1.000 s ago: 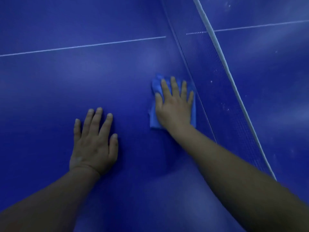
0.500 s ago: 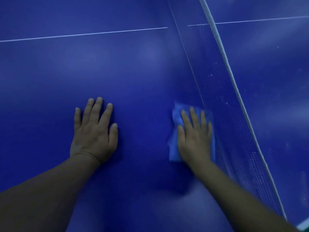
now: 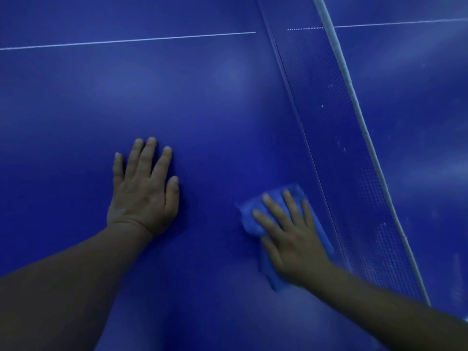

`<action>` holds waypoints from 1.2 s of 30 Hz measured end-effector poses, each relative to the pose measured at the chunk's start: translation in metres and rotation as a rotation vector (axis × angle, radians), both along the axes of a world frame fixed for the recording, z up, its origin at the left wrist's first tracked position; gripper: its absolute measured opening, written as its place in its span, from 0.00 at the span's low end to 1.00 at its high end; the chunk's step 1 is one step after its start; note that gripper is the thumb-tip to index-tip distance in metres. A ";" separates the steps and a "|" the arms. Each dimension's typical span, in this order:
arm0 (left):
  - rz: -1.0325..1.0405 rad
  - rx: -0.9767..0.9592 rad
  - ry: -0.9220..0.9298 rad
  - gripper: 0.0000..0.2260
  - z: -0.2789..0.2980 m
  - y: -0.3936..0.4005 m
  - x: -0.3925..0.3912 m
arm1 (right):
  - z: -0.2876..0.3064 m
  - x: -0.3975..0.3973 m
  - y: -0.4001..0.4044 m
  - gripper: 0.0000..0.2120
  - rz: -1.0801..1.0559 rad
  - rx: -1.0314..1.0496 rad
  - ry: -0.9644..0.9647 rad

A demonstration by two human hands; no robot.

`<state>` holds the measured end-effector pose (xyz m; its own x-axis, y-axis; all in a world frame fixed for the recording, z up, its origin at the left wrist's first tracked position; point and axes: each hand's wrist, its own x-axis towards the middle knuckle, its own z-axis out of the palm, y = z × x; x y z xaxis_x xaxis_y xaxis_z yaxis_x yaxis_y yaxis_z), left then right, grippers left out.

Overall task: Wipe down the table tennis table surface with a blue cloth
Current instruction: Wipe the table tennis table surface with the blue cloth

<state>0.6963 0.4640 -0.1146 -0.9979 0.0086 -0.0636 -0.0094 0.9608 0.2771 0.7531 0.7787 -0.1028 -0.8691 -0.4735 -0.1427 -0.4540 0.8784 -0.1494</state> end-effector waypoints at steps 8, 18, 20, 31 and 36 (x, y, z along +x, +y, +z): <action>0.002 0.014 0.028 0.30 -0.001 0.000 0.001 | -0.008 -0.203 -0.112 0.26 -0.459 -0.054 0.025; 0.006 0.043 0.001 0.34 0.001 -0.002 0.001 | 0.003 0.068 0.007 0.28 -0.596 0.062 -0.051; 0.000 0.084 -0.039 0.36 0.005 -0.002 0.000 | 0.005 0.032 -0.008 0.28 -0.583 0.039 -0.065; -0.267 0.025 0.083 0.27 0.013 0.047 0.113 | 0.002 0.106 0.031 0.27 -0.661 0.009 -0.010; -0.423 0.049 0.052 0.26 0.010 0.064 0.130 | 0.003 0.162 0.030 0.27 -0.805 0.074 -0.113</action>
